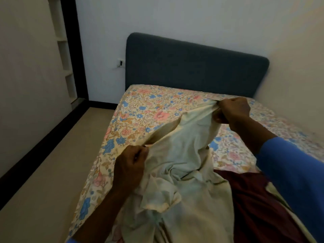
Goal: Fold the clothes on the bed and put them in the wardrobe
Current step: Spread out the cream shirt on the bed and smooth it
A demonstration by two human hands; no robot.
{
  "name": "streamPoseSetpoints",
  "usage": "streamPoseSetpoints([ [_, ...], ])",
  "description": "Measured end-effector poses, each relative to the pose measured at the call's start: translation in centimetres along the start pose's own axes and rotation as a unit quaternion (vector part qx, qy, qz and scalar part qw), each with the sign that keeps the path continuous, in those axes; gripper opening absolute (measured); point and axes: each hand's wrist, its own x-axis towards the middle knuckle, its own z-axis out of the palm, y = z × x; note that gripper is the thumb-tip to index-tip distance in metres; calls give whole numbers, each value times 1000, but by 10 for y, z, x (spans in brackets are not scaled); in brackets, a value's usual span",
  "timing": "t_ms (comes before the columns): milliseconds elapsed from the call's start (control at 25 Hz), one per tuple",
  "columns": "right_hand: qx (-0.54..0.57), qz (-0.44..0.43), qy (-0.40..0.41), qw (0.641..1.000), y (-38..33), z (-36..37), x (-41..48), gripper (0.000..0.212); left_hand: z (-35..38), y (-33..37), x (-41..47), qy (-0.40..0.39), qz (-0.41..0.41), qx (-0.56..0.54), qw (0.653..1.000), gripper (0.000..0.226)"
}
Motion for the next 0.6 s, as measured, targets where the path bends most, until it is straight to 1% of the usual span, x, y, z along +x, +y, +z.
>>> streamPoseSetpoints([
  [40, -42, -12, 20, 999, 4, -17, -3, 21, -1, 12, 4, -11, -30, -36, 999, 35],
  [80, -108, -22, 35, 993, 12, -37, -11, 29, -1, 27, 3, -25, -55, -70, 996, 37],
  [120, -183, -28, 41, 982, 23, -53, -24, 33, -2, 38, -2, -44, -62, -89, 993, 35],
  [160, -267, -40, 35, 962, 37, -63, -40, 34, -5, 46, -10, -64, -37, -80, 994, 29],
  [200, -341, -68, 12, 938, 52, -69, -57, 36, -9, 50, -21, -90, -3, -53, 995, 21],
  [240, -383, -122, -26, 915, 66, -70, -73, 45, -12, 50, -32, -113, 27, -15, 993, 18],
  [280, -388, -195, -81, 897, 78, -68, -89, 53, -15, 46, -41, -130, 47, 19, 990, 19],
  [320, -363, -267, -157, 879, 86, -62, -103, 59, -16, 40, -46, -139, 58, 44, 988, 18],
  [360, -338, -316, -244, 852, 92, -55, -115, 63, -18, 36, -50, -144, 64, 56, 986, 18],
  [400, -332, -334, -329, 818, 98, -45, -123, 63, -20, 35, -52, -144, 70, 59, 985, 21],
  [440, -352, -337, -391, 780, 103, -34, -130, 60, -22, 33, -52, -145, 74, 56, 985, 26],
  [480, -388, -340, -427, 743, 109, -21, -136, 55, -25, 30, -49, -148, 76, 58, 984, 32],
  [520, -420, -345, -439, 715, 114, -10, -137, 48, -28, 26, -45, -154, 74, 61, 983, 37],
  [560, -430, -353, -435, 708, 117, -2, -135, 42, -32, 22, -38, -160, 69, 73, 982, 40],
  [600, -414, -362, -422, 720, 117, 4, -132, 36, -37, 16, -30, -164, 63, 90, 980, 44],
])
